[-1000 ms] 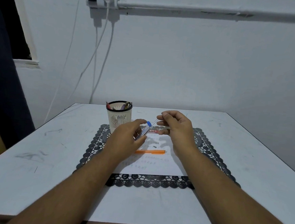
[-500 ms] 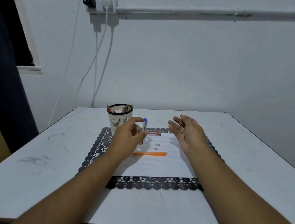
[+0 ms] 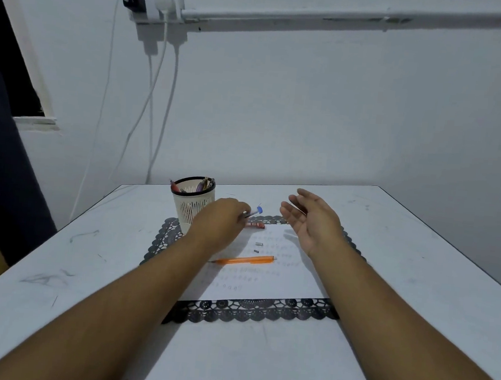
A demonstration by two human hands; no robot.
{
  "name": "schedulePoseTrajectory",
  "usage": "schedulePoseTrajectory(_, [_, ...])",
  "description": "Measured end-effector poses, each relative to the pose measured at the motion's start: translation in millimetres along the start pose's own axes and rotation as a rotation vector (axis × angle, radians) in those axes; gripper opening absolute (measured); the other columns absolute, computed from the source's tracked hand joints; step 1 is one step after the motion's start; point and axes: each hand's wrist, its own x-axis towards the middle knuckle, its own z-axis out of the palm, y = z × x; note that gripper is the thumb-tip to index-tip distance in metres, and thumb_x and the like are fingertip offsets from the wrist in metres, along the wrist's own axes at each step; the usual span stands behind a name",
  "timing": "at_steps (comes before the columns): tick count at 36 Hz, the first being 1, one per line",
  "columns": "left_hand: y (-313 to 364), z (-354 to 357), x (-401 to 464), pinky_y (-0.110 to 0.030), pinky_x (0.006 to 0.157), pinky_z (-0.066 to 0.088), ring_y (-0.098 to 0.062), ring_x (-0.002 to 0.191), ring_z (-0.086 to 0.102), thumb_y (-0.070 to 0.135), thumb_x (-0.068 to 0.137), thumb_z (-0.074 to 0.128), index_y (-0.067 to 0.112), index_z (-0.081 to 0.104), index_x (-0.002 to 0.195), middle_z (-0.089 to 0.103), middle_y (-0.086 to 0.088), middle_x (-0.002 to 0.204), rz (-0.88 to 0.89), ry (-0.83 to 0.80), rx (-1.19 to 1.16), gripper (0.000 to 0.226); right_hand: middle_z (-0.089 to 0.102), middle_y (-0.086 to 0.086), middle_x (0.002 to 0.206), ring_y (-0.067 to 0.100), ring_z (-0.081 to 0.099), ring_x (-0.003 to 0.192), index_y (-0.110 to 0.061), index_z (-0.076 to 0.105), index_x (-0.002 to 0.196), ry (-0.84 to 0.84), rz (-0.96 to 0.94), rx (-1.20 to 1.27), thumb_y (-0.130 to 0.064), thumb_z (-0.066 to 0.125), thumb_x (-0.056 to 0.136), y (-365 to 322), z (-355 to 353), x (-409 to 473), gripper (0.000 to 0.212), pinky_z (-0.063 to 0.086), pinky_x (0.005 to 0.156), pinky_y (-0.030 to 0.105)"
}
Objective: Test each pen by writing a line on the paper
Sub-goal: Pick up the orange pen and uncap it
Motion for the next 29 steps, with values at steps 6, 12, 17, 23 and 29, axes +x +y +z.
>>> schedulePoseTrajectory(6, [6,18,21,-0.034,0.066,0.046,-0.025,0.091,0.063,0.016,0.099,0.051,0.018,0.068,0.096,0.052,0.002,0.084,0.04,-0.1,0.26,0.018,0.069,0.015,0.094,0.028,0.071,0.078,0.001,0.066,0.108,-0.009,-0.011,-0.05,0.004,0.059,0.101,0,-3,2,0.011,0.063,0.065,0.031])
schedulePoseTrajectory(12, [8,31,23,-0.03,0.063,0.041,-0.024,0.088,0.066,0.035,0.098,0.048,0.021,0.067,0.096,0.063,0.001,0.088,-0.009,-0.12,0.27,0.024,0.069,0.016,0.095,0.028,0.074,0.075,-0.002,0.064,0.106,-0.025,-0.025,-0.12,0.0,0.06,0.101,-1,-6,7,0.007,0.063,0.065,0.034])
schedulePoseTrajectory(17, [8,32,20,-0.038,0.08,0.055,-0.022,0.105,0.064,0.042,0.097,0.051,0.026,0.068,0.115,0.068,0.004,0.107,-0.035,-0.05,0.113,0.029,0.07,0.014,0.094,0.028,0.075,0.076,-0.003,0.064,0.106,-0.046,-0.031,-0.156,-0.003,0.062,0.101,-1,-7,9,0.005,0.065,0.067,0.038])
schedulePoseTrajectory(23, [8,5,6,-0.035,0.088,0.05,-0.017,0.109,0.06,0.028,0.1,0.06,0.026,0.068,0.121,0.066,0.007,0.112,0.004,-0.104,-0.044,0.023,0.067,0.012,0.093,0.026,0.069,0.074,-0.005,0.065,0.101,-0.035,-0.042,-0.24,-0.004,0.065,0.099,2,-8,10,0.002,0.064,0.074,0.041])
schedulePoseTrajectory(29, [10,-21,-32,-0.023,0.075,0.049,-0.003,0.09,0.058,0.04,0.092,0.071,0.031,0.069,0.102,0.06,0.019,0.097,-0.033,-0.327,-0.198,0.013,0.064,0.011,0.089,0.021,0.068,0.069,-0.004,0.065,0.096,-0.042,-0.083,-0.303,-0.001,0.065,0.098,3,-6,12,0.004,0.065,0.072,0.038])
